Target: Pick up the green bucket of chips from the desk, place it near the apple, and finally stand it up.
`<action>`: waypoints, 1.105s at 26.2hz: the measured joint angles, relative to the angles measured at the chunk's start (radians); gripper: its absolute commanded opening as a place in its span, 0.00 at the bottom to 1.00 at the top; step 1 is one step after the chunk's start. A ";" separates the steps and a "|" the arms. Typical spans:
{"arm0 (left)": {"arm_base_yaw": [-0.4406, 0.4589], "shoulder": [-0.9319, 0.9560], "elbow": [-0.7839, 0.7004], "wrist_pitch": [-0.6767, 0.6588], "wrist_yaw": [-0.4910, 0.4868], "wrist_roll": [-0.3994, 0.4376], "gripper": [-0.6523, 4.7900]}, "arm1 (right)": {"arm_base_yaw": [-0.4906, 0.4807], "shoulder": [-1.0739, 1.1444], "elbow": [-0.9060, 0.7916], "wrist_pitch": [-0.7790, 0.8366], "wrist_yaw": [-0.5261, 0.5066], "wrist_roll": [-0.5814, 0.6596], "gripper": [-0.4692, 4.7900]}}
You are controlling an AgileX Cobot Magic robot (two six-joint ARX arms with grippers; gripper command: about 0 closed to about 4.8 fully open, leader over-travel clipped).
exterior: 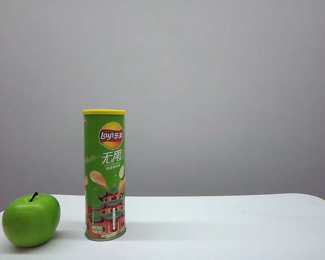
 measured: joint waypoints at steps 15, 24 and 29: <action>0.000 0.000 0.000 -0.001 0.000 0.000 0.11 | 0.000 -0.024 0.000 -0.095 0.000 0.005 0.08; 0.000 0.000 0.000 -0.001 0.000 0.000 0.11 | 0.000 -0.024 0.000 -0.095 0.000 0.005 0.08; 0.000 0.000 0.000 -0.001 0.000 0.000 0.11 | 0.000 -0.024 0.000 -0.095 0.000 0.005 0.08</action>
